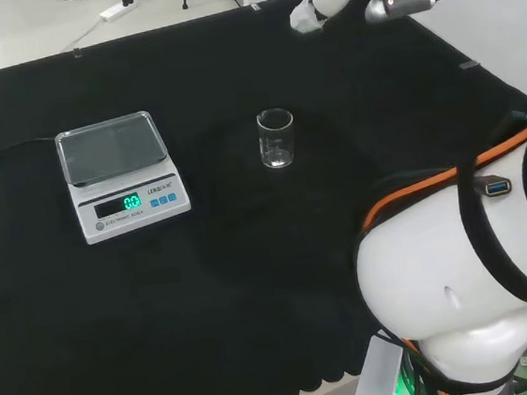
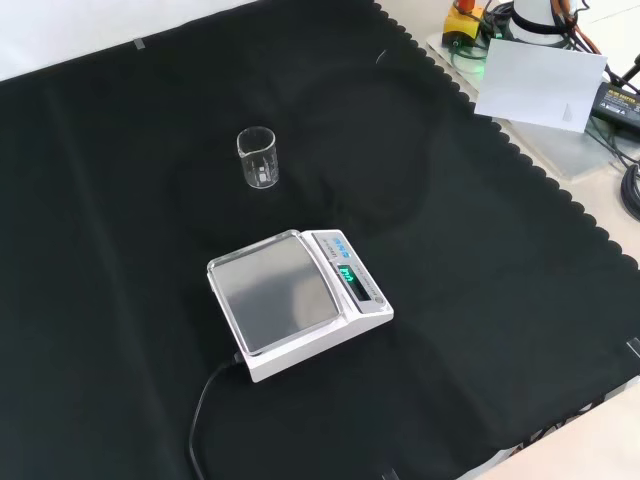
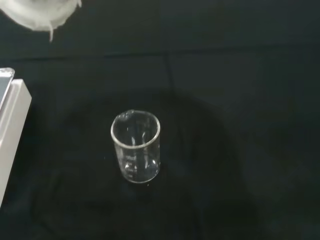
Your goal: Pick up the beaker.
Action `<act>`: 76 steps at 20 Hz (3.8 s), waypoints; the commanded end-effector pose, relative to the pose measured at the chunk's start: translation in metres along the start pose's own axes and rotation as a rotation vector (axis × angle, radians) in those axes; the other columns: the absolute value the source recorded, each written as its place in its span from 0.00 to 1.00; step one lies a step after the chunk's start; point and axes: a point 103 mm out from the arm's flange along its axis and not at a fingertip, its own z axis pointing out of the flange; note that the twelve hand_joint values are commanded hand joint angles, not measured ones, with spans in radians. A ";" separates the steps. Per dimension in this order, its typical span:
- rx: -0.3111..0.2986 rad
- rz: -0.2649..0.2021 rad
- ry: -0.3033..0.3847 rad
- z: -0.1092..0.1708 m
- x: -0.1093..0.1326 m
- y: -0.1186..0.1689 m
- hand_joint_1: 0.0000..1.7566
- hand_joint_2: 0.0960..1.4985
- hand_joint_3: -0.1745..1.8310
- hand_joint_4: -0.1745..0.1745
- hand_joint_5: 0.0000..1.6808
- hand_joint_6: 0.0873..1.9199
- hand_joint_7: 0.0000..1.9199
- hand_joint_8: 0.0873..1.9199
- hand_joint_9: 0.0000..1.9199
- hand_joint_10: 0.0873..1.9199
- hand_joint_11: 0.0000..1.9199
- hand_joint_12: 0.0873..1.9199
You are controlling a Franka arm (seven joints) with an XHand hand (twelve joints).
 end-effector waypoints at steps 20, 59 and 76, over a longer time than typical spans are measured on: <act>0.127 -0.089 -0.030 0.100 0.056 0.088 0.42 0.38 0.20 0.52 0.09 0.00 0.04 0.36 0.14 0.46 0.05 0.78; 0.266 -0.074 -0.017 0.219 0.032 0.157 0.41 0.37 0.18 0.54 0.08 0.00 0.02 0.36 0.11 0.47 0.02 0.79; 0.287 -0.076 -0.035 0.255 0.046 0.157 0.42 0.37 0.17 0.55 0.07 0.00 0.01 0.34 0.11 0.48 0.02 0.79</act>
